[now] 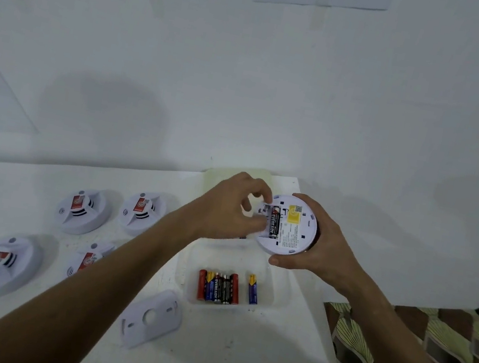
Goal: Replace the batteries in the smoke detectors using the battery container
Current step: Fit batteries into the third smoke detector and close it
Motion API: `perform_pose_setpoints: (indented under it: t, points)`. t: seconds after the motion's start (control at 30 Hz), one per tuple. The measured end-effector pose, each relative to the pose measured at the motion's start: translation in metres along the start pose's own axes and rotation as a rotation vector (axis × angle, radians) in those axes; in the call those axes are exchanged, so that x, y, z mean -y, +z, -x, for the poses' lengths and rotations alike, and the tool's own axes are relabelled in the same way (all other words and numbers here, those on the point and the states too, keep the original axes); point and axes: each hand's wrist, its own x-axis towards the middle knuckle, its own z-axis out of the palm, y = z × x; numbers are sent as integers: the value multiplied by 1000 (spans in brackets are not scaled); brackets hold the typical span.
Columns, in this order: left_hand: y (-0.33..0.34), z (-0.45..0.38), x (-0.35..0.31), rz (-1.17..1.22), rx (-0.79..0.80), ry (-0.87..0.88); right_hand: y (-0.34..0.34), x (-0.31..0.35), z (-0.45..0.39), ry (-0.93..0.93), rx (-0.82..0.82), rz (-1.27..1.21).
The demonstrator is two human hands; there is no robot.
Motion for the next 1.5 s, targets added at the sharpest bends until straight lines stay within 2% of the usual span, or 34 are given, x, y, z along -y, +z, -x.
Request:
perform_pose_setpoints:
  t: [0.07,0.37,0.6,0.8,1.03,1.1,1.23,1.33,1.5]
  points:
    - [1,3,-2,-35,78,26,3,2,0,-8,2,1]
    - [-7,9,-6,-33,163,-30,7,7,5,-39,4,12]
    - [-3,10,-4,-97,197,-72,12,7,2,-64,3,37]
    - [0,10,-4,-66,150,-67,11,11,1,-70,-15,50]
    - [7,8,-8,-24,-132,78,11,8,-1,-54,-38,25]
    - [9,3,-9,93,-209,44,9,6,-1,-43,-55,27]
    - [6,-12,8,373,-434,-169,-1,-6,8,18,-85,34]
    - [17,-20,28,249,-335,-304,-7,-13,17,48,-90,23]
    - [40,-30,43,-85,-115,-350,-7,-14,26,67,-102,-2]
